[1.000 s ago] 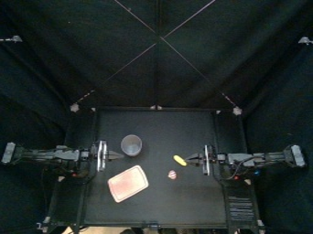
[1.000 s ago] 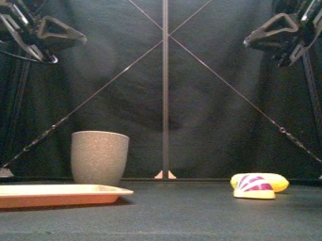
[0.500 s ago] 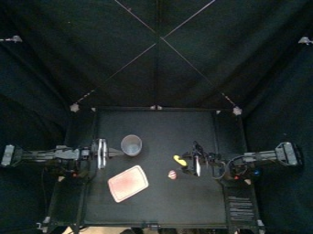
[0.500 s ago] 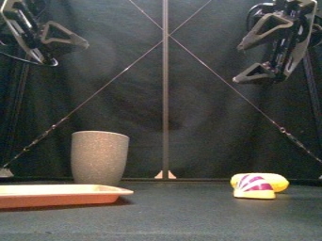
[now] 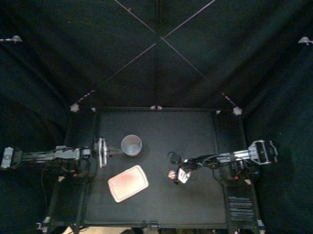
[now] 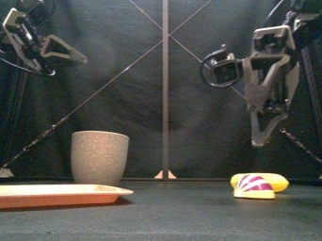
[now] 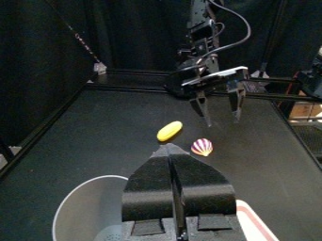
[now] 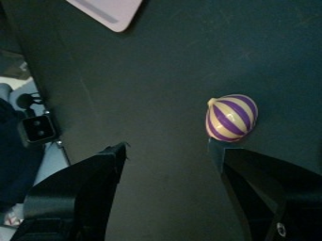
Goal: Pick the onion then place it on the pink plate
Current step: Pick the onion
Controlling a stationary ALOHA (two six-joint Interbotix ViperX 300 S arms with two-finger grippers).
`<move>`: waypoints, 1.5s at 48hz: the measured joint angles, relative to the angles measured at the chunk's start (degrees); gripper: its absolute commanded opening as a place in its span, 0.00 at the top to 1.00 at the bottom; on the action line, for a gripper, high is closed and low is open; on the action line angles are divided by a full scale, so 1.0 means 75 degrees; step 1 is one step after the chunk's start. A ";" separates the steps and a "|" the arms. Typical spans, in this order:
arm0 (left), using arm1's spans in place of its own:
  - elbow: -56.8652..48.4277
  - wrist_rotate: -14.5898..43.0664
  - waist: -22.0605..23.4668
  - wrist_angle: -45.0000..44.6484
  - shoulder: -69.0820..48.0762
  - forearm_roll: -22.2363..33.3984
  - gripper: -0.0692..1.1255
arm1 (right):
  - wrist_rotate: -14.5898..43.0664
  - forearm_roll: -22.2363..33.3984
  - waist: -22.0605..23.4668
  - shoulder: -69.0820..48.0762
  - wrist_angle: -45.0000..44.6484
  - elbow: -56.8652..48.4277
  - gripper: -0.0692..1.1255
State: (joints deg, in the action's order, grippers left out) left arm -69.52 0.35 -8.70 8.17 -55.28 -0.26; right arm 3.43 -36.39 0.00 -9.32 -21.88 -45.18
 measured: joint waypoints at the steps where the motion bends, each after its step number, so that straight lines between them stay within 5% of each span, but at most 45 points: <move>1: -0.0012 0.0000 0.0000 0.0000 0.0000 -0.0012 0.84 | 0.0000 0.0012 0.0035 0.0105 -0.0023 0.0047 0.10; 23: -0.0105 0.0012 -0.0152 -0.0012 0.0000 -0.0234 0.84 | 0.0199 0.1148 0.0961 0.0586 -0.1699 0.0773 0.11; 30: -0.0141 0.0000 -0.0164 -0.0012 0.0000 -0.0234 0.84 | 0.1652 0.2273 0.1242 0.0457 -0.3176 0.0902 0.11; 37: -0.0152 0.0012 -0.0199 0.0000 0.0000 -0.0234 0.84 | 0.2789 0.3398 0.0902 0.0445 -0.4008 0.1113 0.11; 54: -0.0176 0.0000 -0.0305 -0.0012 0.0000 -0.0246 0.84 | 0.5063 0.4090 -0.0598 0.0727 -0.1500 0.0832 0.11; 72: -0.0176 0.0000 -0.0340 0.0000 0.0000 -0.0246 0.84 | 0.6152 0.5203 -0.0680 0.1066 -0.1289 0.0738 0.11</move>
State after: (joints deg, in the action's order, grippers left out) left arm -70.84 0.35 -11.25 8.17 -55.28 -2.11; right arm 49.57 2.64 -5.10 -1.32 -31.55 -39.64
